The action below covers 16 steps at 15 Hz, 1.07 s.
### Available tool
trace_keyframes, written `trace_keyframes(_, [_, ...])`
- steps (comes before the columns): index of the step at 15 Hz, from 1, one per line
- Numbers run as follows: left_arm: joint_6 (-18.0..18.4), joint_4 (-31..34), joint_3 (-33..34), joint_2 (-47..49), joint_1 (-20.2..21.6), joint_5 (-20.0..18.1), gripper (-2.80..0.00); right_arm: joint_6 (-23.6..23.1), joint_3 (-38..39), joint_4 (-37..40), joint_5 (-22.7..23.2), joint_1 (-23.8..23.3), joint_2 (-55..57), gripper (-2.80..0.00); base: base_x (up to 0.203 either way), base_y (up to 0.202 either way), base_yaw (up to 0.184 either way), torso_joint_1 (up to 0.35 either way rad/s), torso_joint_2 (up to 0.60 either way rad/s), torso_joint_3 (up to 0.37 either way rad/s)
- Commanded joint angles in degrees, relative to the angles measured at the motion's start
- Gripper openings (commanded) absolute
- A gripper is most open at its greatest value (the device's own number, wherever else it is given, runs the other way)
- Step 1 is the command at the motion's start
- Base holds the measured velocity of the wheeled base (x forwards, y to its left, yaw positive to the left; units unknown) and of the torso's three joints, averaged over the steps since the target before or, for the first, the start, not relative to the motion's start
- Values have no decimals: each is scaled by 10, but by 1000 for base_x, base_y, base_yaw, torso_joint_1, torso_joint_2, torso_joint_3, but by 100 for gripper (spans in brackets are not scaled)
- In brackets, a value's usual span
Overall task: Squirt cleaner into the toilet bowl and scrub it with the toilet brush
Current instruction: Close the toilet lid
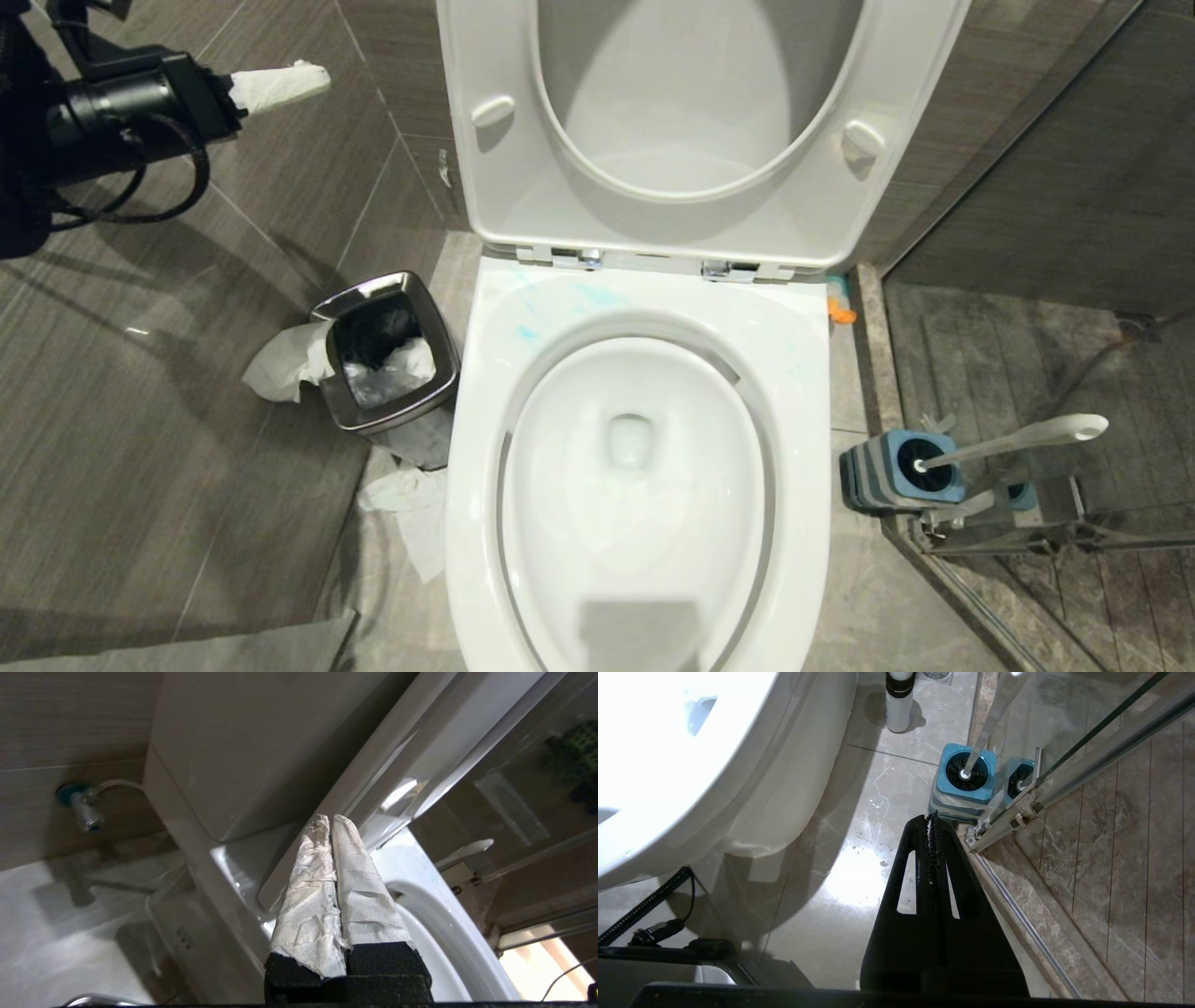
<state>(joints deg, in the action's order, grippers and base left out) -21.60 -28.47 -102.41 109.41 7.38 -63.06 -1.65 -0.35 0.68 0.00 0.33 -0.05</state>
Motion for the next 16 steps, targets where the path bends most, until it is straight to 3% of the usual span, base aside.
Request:
trace_keyframes(1, [-29,-33,-26,41,-25,-1,-280,0,0,0,0,0,0,-280,0,0,0,0,0,0])
trace_keyframes(6, [-43,-45,-89,78,-73,3,-280,0,0,0,0,0,0,-280,0,0,0,0,0,0])
trace_keyframes(13, [-63,-90,-90,86,-115,24,-280,0,0,0,0,0,0,-280,0,0,0,0,0,0])
trace_keyframes(16, [-62,-99,-90,85,-132,57,-280,0,0,0,1,0,0,-280,0,0,0,0,0,0])
